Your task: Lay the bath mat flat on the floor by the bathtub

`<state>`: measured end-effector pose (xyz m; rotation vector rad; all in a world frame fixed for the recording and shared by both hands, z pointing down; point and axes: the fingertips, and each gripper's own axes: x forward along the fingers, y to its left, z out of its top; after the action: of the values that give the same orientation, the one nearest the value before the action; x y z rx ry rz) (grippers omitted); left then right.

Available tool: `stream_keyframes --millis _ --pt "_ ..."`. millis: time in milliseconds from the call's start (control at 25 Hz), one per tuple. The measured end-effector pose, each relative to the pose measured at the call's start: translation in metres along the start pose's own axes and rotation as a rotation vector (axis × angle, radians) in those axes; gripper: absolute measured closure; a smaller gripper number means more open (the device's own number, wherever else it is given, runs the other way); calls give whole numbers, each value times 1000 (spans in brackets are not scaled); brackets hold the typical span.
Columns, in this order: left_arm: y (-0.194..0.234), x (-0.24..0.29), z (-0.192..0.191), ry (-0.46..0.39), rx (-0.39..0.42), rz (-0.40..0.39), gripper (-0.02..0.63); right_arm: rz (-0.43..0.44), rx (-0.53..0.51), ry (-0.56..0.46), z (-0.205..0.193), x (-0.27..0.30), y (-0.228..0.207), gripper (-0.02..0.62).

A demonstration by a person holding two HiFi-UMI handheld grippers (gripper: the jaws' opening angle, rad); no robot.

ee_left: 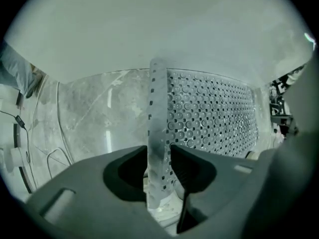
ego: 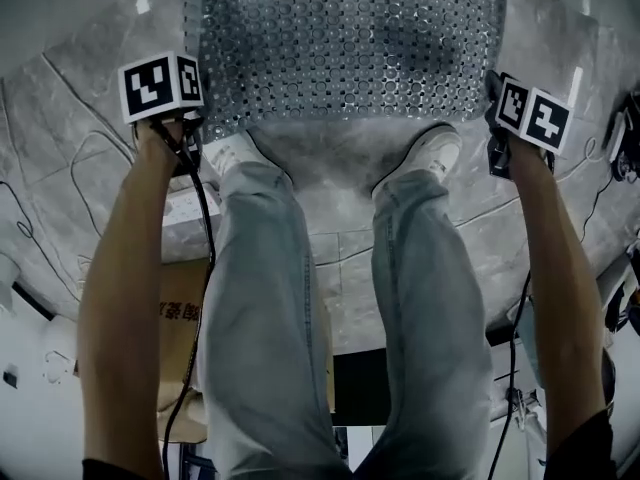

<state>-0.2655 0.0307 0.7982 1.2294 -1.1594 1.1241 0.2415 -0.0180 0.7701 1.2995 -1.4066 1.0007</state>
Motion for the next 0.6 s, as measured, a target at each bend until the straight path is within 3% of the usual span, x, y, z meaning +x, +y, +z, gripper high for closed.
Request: stream_keyframes --millis 240,400,520,600 --pt "-9 -54 -7 -17 -71 -33 465 43 75 -1 -6 -48 15 497" --pt "-24 -98 -15 -38 -111 -46 552 104 54 3 -9 -87 42 506" --pt "-38 -130 -20 -53 -195 -84 600 146 21 2 -7 -119 60 519" --pt "-47 -150 -27 -48 -230 -94 601 156 28 -1 -5 -140 67 536"
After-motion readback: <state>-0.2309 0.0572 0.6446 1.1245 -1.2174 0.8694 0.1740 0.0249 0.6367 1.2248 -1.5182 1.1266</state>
